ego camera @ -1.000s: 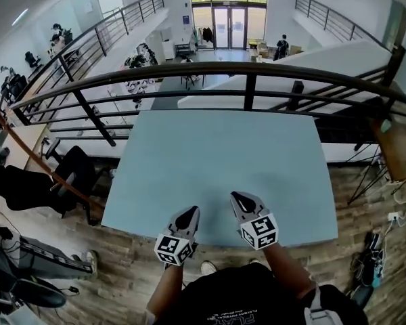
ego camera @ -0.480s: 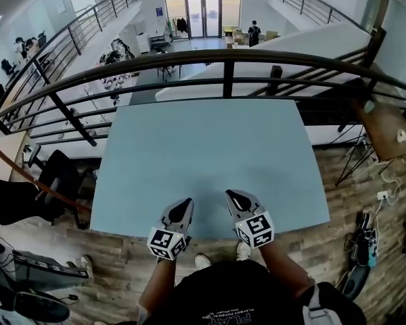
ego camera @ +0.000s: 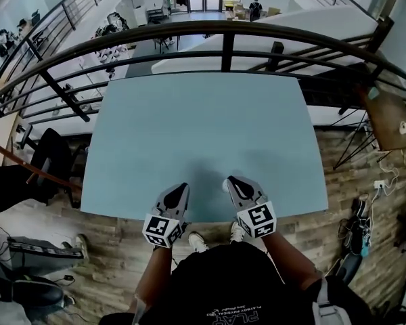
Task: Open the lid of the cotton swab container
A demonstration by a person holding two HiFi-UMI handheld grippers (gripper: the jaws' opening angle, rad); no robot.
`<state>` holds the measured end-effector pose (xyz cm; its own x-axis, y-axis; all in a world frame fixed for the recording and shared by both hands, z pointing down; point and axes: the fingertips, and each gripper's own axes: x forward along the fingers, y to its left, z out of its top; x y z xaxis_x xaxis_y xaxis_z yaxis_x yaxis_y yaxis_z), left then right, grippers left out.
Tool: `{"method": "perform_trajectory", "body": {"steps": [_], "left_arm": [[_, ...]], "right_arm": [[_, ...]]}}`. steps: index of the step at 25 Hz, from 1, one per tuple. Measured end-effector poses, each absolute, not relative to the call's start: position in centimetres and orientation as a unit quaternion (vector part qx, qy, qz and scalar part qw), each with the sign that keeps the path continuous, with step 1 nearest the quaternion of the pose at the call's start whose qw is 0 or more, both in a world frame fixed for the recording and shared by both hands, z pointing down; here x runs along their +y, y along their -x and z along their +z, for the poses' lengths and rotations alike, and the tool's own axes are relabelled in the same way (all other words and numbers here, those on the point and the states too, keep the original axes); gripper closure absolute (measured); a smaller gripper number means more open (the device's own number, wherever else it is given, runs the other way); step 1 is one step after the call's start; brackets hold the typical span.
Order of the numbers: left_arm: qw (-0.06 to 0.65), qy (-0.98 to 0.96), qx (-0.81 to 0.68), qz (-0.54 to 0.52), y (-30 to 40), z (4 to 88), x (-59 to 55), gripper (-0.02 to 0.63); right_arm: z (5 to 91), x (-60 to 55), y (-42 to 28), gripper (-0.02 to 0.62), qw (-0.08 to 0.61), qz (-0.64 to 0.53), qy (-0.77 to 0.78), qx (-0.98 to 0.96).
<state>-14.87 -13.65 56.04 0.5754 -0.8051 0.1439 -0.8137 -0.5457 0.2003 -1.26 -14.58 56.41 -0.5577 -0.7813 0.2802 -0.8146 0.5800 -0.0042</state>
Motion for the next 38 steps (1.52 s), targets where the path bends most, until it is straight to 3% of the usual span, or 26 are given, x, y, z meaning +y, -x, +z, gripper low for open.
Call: {"method": "perform_trajectory", "body": {"steps": [12, 17, 29, 38], "left_arm": [[0.159, -0.881, -0.444, 0.031, 13.0, 60.8, -13.5, 0.595], [0.169, -0.881, -0.44, 0.041, 12.4, 62.3, -13.3, 0.595], [0.202, -0.871, -0.444, 0.065, 11.3, 66.2, -12.7, 0.595], [0.214, -0.862, -0.452, 0.081, 12.5, 68.8, -13.2, 0.595]], "right_arm": [[61.3, -14.7, -0.2, 0.568, 0.151, 0.11, -0.453, -0.872], [63.6, -14.4, 0.0, 0.417, 0.165, 0.129, -0.443, -0.871], [70.8, -14.4, -1.0, 0.344, 0.212, 0.182, -0.458, -0.844], [74.3, -14.8, 0.2, 0.33, 0.225, 0.208, -0.476, -0.824]]}}
